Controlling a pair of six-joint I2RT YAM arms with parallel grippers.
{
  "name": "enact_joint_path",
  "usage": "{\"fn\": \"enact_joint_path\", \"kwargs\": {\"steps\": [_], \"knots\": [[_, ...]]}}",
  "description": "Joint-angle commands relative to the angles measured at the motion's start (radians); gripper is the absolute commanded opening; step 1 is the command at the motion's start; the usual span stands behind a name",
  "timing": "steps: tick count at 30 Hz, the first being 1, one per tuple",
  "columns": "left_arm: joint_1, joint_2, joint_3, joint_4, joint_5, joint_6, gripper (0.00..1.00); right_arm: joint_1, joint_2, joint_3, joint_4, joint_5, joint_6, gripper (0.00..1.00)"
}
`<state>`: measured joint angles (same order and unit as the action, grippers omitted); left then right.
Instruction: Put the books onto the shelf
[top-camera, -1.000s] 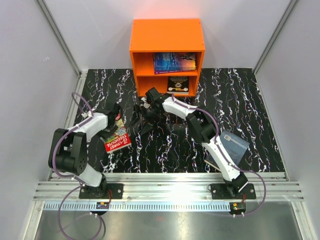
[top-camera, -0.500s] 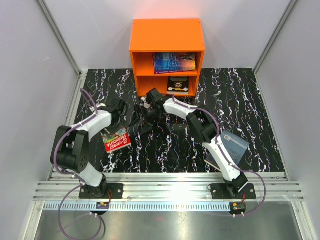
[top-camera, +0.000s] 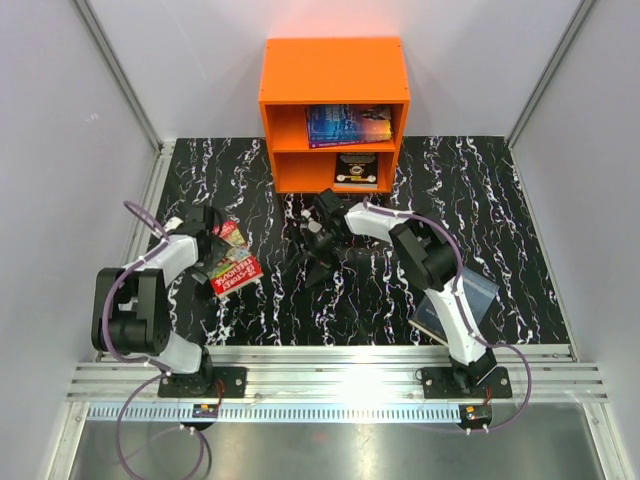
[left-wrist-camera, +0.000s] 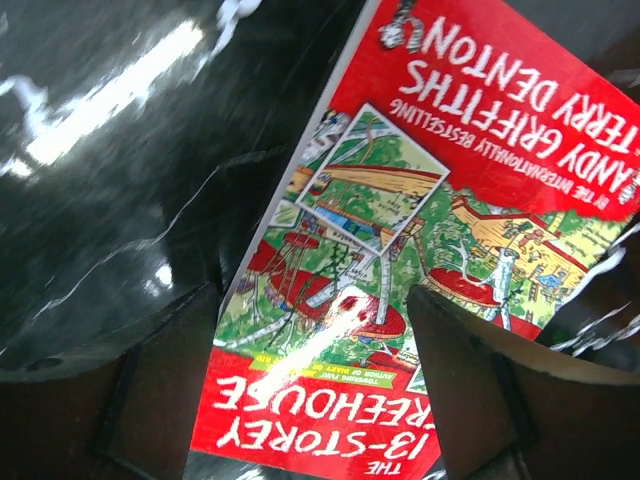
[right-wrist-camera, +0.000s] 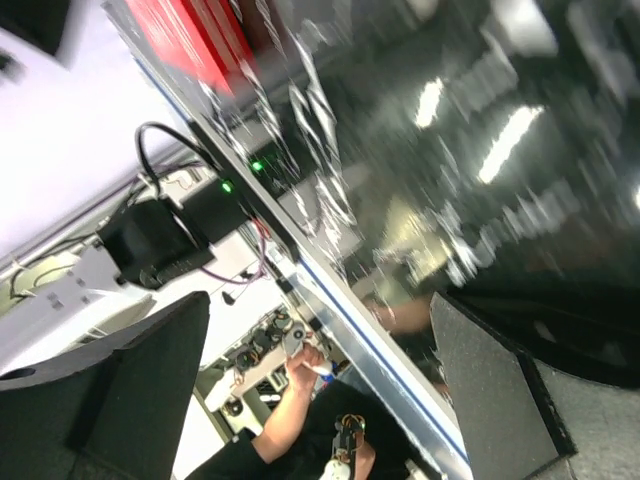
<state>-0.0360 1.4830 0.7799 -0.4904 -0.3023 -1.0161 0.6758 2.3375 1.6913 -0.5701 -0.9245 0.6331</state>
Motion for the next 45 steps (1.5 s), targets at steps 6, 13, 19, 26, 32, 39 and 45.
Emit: {"fn": "enact_joint_path", "kwargs": {"steps": [6, 13, 19, 26, 32, 39, 45], "knots": [[-0.012, 0.253, 0.223, 0.041, 0.034, 0.100, 0.56, -0.027, -0.151, -0.188, -0.065, 0.055, -0.067, 0.99], [-0.177, 0.287, 0.283, 0.087, 0.061, 0.205, 0.63, -0.077, -0.168, -0.243, -0.074, 0.062, -0.099, 0.99], [-0.229, 0.324, 0.286, 0.177, 0.166, 0.298, 0.89, -0.117, -0.185, -0.268, -0.079, 0.073, -0.107, 0.99], [-0.323, 0.442, 0.383, 0.193, 0.226, 0.288, 0.89, -0.148, -0.196, -0.315, -0.059, 0.072, -0.104, 0.99], [-0.351, 0.531, 0.444, 0.272, 0.239, 0.188, 0.89, -0.170, -0.222, -0.361, -0.070, 0.085, -0.122, 0.99], [-0.354, 0.577, 0.509, 0.377, 0.292, 0.123, 0.69, -0.196, -0.248, -0.397, -0.088, 0.104, -0.144, 0.99], [-0.357, 0.611, 0.596, 0.376, 0.357, 0.155, 0.59, -0.214, -0.236, -0.377, -0.094, 0.131, -0.156, 0.97]]}}
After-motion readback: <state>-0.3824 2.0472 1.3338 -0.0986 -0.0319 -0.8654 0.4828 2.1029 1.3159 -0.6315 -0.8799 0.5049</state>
